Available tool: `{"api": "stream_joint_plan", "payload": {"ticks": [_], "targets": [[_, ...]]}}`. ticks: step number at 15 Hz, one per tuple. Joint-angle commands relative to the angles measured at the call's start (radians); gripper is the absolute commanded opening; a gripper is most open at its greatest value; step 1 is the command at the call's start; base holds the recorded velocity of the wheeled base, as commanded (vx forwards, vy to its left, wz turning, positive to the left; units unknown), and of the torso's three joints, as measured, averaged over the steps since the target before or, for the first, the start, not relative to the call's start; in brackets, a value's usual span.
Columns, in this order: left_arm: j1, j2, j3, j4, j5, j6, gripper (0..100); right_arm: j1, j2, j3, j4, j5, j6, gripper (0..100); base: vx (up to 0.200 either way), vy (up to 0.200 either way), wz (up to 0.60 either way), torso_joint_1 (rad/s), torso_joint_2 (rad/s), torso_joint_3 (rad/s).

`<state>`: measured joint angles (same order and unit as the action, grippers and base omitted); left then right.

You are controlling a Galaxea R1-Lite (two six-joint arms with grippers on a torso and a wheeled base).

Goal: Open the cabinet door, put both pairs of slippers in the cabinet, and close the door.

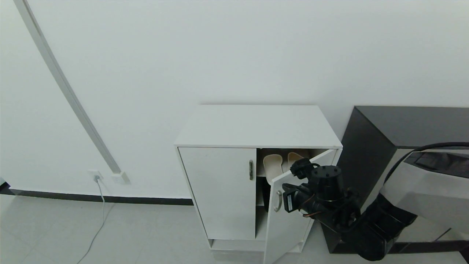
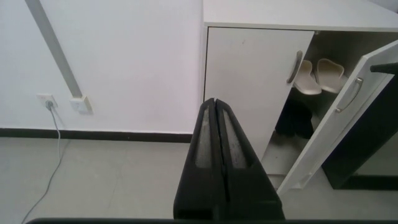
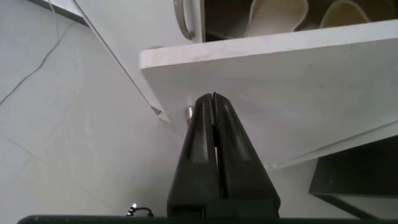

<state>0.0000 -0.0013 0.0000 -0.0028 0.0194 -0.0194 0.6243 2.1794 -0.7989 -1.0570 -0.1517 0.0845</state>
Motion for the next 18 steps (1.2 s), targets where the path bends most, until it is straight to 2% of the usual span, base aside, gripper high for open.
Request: {"api": "stream_joint_plan", "payload": {"ticks": [1,18], "targets": [[0.000,0.001,0.000,0.000,0.001,-0.001,0,-0.014,0.036,-0.065,0.026,0.000,0.000,0,0.000,0.000,0.00,0.000,0.00,0.000],[0.000,0.001,0.000,0.000,0.002,-0.001,0,-0.052,0.163,-0.408,0.190,0.000,-0.005,0,0.000,0.000,0.00,0.000,0.00,0.000]]}}
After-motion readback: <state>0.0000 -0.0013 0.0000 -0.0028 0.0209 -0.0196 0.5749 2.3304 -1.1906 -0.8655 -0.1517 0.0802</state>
